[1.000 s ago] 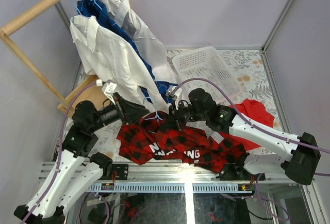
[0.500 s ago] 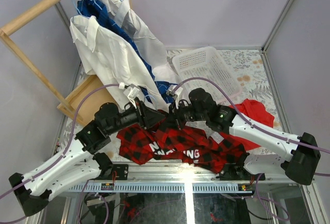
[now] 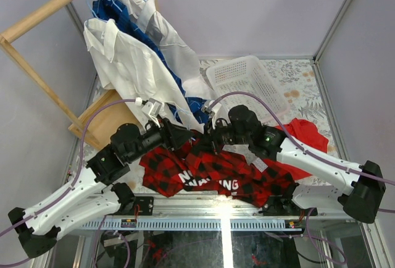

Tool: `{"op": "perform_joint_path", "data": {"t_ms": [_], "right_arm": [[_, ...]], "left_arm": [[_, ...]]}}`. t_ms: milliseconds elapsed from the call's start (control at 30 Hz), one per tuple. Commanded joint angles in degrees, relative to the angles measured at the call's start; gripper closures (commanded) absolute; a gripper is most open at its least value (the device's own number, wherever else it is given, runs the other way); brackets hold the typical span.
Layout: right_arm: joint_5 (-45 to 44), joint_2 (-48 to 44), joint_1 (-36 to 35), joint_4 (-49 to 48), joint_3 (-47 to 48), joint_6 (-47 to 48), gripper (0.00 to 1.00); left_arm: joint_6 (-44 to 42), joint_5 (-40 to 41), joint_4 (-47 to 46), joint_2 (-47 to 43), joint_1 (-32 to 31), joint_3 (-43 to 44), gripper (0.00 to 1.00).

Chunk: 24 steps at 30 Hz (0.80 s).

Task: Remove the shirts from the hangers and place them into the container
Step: Pick up the hanger from the clothesline.

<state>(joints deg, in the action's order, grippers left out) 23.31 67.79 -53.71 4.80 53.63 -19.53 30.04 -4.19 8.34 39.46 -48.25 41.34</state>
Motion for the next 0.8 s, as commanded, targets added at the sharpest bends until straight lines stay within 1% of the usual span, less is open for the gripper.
{"op": "perform_joint_path", "data": {"t_ms": [0,100,167,233,300,367,400,433,467,500,567,600,633,667,733,767], "right_arm": [[3.5,-2.4,0.0,-4.6,1.6,-0.6,1.0],[4.3,-2.9,0.0,-5.0,1.2,-0.6,1.0],[4.4,-3.3,0.1,-4.8,1.1,-0.4,1.0],[3.8,-3.7,0.0,-4.8,0.7,-0.3,1.0],[3.3,-3.5,0.1,-4.0,0.6,0.0,1.0],[1.2,-2.9,0.0,-1.6,1.7,0.2,0.96],[-0.2,-2.4,0.0,-0.2,2.3,0.2,0.91],[-1.0,-2.0,0.0,1.2,3.3,0.3,0.79],[-1.8,-1.8,0.0,2.3,4.0,0.4,0.6],[-3.0,-1.7,0.0,3.2,4.9,0.5,0.48],[-8.4,-2.2,0.0,7.1,7.5,1.7,0.34],[-13.0,-2.4,0.0,9.8,9.2,2.3,0.18],[-20.9,-2.6,0.0,12.8,11.6,3.0,0.11],[-26.3,-2.5,0.0,15.7,13.8,4.0,0.06],[-33.5,-2.5,0.1,19.9,18.2,6.3,0.01],[-35.1,-2.6,0.0,21.3,19.9,7.2,0.0]], "left_arm": [[0.0,6.1,1.3,0.9,0.2,0.8,0.59],[0.6,4.6,-0.4,2.8,0.1,0.7,0.61],[0.8,3.9,-1.3,3.7,0.1,0.9,0.68],[1.3,5.4,-1.5,3.2,0.1,0.7,0.74],[1.5,6.5,-2.2,1.9,0.1,0.3,0.84],[0.9,7.0,-2.1,0.7,0.1,0.3,0.92],[0.2,7.1,-1.6,0.4,0.1,0.6,0.95],[-0.4,7.5,-0.5,0.3,0.1,1.0,0.99],[-0.9,8.7,1.0,0.1,0.1,1.5,1.0],[-1.6,10.4,3.0,-0.2,0.1,1.9,1.0],[-2.5,16.3,7.7,-1.6,0.1,3.3,1.0],[-3.1,19.4,9.9,-2.5,0.1,4.0,1.0],[-3.9,21.9,11.6,-3.4,0.1,4.6,1.0],[-4.9,23.8,13.0,-4.4,0.1,5.3,1.0],[-7.1,26.0,15.8,-5.6,0.1,7.1,1.0],[-8.2,26.8,17.3,-5.9,0.1,8.2,1.0]]}}
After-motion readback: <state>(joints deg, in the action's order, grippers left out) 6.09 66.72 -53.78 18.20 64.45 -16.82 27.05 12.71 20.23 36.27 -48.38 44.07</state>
